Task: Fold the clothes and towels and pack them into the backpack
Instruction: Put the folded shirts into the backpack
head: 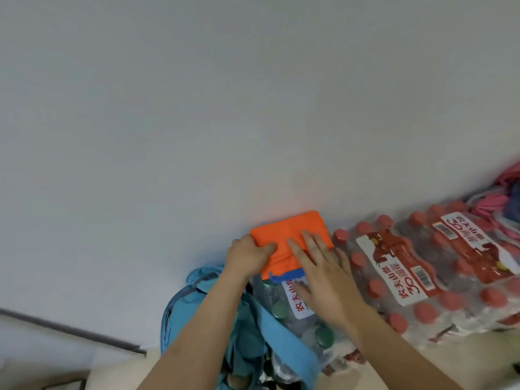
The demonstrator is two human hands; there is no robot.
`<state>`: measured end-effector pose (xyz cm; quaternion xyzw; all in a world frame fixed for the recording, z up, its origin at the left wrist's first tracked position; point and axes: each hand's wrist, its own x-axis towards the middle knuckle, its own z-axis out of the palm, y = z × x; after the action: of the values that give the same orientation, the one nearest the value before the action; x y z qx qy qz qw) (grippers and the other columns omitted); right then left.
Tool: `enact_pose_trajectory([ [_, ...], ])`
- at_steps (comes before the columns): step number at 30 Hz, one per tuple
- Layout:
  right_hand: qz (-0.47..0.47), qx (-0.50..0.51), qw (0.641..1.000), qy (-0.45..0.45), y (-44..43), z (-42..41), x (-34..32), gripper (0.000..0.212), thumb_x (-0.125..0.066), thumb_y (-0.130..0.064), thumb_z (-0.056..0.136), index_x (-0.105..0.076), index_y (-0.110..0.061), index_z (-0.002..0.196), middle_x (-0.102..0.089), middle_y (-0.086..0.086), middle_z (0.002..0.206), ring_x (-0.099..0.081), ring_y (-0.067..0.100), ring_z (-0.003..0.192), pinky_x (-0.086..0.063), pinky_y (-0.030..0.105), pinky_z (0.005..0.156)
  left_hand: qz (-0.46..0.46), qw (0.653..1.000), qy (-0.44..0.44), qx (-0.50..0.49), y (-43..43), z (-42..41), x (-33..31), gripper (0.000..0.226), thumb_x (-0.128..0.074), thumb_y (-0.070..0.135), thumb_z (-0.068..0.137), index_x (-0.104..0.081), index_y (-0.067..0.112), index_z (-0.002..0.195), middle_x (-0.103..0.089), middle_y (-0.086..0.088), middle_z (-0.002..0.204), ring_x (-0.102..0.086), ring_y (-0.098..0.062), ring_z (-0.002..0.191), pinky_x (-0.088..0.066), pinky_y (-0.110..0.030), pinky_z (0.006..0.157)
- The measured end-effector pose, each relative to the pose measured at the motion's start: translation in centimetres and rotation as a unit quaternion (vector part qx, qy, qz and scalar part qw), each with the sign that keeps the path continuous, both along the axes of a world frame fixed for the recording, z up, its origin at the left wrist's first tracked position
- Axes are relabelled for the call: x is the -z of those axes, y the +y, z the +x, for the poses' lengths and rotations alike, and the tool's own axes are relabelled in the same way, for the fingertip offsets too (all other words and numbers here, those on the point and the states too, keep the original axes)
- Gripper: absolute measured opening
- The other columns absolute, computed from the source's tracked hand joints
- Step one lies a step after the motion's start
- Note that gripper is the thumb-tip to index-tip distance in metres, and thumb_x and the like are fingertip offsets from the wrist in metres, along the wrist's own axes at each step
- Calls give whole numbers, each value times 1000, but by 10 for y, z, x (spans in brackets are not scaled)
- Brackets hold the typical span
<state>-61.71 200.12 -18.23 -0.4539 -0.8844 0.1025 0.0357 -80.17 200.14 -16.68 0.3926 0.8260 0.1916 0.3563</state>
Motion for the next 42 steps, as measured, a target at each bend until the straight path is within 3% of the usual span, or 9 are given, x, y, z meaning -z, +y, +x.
enact_pose_trajectory([
  [4,30,-9,999,-18,4,1,10,87,-73,-50,67,-35,-29,144,-46,11,143,-47,29,129,-45,56,88,40,997,-14,-57,-3,11,1,71,-69,54,57,-51,11,110,-61,-10,109,-61,-27,98,-51,-42,86],
  [10,113,-8,994,-10,16,-10,12,96,-73,-69,54,-48,-25,135,-57,16,120,-59,34,107,-39,50,84,120,985,-46,-116,-3,36,-10,48,-72,22,72,-37,17,104,-61,-1,86,-62,-21,78,-53,-38,73],
  [14,99,8,995,9,20,-12,5,104,-80,-64,45,-42,-27,135,-53,12,127,-60,31,100,-42,45,76,156,911,-313,-220,2,38,-21,41,-64,6,82,-39,21,111,-61,-8,90,-61,-18,66,-55,-33,56],
  [20,-9,-24,985,169,34,-12,-28,68,-73,-24,70,-41,-34,130,-64,-5,118,-63,22,95,-46,37,75,173,857,-427,-231,-15,39,-61,24,-55,17,92,-48,24,115,-61,-5,88,-59,-15,66,-49,-23,45],
  [26,-479,-28,752,453,44,-3,-101,23,-62,-3,88,-64,-16,107,-72,3,103,-69,17,95,-56,29,81,221,969,-75,82,-71,18,-94,85,-72,66,54,-34,50,128,-45,19,127,-48,1,112,-41,-20,90],
  [31,-599,0,636,487,26,-19,-110,24,-60,-15,83,-65,-11,106,-73,9,101,-70,22,90,-58,30,76,315,905,-274,-85,-93,37,-104,65,-85,37,65,-44,35,115,-70,-2,101,-70,-21,89,-58,-35,72],
  [34,-555,25,673,489,11,-35,-102,15,-60,-20,91,-66,-15,105,-75,0,92,-71,14,84,-58,27,75,278,900,-299,-149,-100,41,-98,48,-81,33,72,-55,19,110,-72,-8,100,-70,-26,90,-58,-40,78],
  [37,-406,10,816,411,-6,-53,-85,39,-59,-51,87,-58,-25,115,-69,-6,109,-65,14,101,-50,42,94,265,894,-286,-221,-107,36,-87,22,-69,22,85,-64,10,102,-73,-11,96,-70,-27,87,-57,-44,78],
  [42,-54,-92,972,208,-29,-56,-104,90,-56,-61,81,-1,-37,148,-4,-8,155,-8,14,142,-20,39,111,224,961,165,14,-139,-9,-74,23,-53,50,79,-54,30,89,-62,10,81,-59,-10,75,-47,-31,67],
])
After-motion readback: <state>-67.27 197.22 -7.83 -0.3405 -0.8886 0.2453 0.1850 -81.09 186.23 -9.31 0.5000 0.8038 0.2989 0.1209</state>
